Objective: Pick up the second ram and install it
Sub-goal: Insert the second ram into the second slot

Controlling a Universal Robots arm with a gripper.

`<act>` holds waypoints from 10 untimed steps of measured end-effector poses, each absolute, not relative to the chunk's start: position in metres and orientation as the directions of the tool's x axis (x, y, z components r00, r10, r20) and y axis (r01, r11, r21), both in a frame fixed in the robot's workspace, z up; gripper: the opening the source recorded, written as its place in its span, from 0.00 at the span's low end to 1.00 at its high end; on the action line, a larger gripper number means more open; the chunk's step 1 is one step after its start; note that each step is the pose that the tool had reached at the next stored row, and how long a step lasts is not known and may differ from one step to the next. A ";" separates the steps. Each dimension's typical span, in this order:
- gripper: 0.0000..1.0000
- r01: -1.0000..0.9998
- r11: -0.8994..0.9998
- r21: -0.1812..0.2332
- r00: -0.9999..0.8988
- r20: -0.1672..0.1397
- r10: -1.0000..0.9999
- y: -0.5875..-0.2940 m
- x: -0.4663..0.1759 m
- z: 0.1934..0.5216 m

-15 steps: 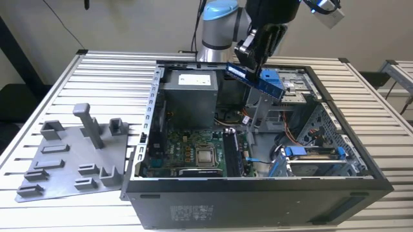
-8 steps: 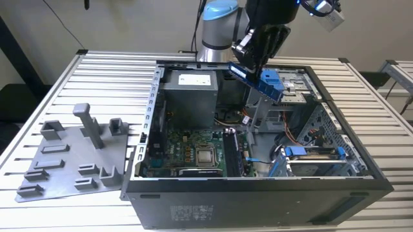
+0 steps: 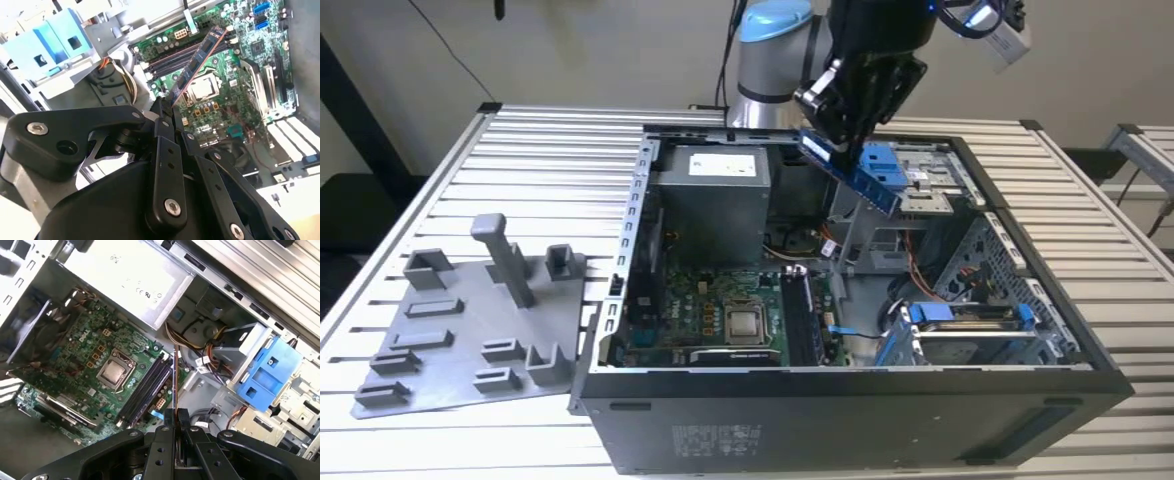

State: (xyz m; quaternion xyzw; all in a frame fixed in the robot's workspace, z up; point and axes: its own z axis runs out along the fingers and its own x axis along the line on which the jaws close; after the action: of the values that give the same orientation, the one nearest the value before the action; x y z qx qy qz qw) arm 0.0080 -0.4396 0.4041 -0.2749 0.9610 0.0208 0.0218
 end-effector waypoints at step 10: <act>0.14 -0.404 0.914 0.028 -0.914 -0.053 -0.403 -0.440 0.008 0.403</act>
State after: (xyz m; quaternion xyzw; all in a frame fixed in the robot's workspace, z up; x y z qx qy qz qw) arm 0.0080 -0.4396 0.4029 -0.2063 0.9780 0.0190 0.0230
